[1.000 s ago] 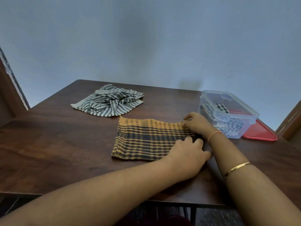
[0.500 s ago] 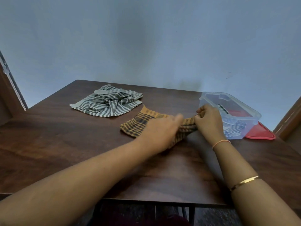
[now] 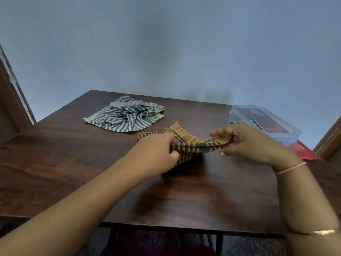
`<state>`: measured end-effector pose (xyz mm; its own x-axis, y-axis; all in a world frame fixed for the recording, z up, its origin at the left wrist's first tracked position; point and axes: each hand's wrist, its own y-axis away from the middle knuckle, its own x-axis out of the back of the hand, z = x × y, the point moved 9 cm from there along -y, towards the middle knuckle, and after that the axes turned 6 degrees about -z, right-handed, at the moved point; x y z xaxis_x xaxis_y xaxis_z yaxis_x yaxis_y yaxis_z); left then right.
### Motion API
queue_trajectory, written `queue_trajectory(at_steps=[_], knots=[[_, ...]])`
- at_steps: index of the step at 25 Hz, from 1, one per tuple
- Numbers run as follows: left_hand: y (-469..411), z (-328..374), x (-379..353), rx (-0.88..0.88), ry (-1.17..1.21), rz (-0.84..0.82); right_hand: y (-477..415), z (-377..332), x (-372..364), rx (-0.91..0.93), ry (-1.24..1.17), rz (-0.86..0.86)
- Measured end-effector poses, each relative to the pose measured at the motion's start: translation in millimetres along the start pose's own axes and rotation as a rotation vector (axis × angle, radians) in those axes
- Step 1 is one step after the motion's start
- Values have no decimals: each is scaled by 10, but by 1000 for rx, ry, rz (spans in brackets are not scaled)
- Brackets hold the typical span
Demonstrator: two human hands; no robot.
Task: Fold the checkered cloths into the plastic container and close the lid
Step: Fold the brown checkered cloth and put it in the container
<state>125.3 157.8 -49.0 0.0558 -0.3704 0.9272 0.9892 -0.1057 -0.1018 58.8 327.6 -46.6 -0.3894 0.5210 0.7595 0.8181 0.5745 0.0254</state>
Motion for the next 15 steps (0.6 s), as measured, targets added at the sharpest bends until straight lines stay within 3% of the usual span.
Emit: queue_trajectory(at_steps=[3,5,6,8,10,15], knots=[[-90,-58,262,42,-12,131,-47,-200,199,37,195,228],[-247,-118,546,57,39,279,-105,-286,348,53,19,338],[-351,-165,682,59,160,340,-154,-324,427,71,-130,382],[-633,-279,797,53,659,340,-285,-392,608,112,-384,471],[-875,-277,887,-3,1061,318,-424,-462,795,133,-476,552],[-945,-148,1283,-237,1097,445,-271,-703,1139,230,-282,828]])
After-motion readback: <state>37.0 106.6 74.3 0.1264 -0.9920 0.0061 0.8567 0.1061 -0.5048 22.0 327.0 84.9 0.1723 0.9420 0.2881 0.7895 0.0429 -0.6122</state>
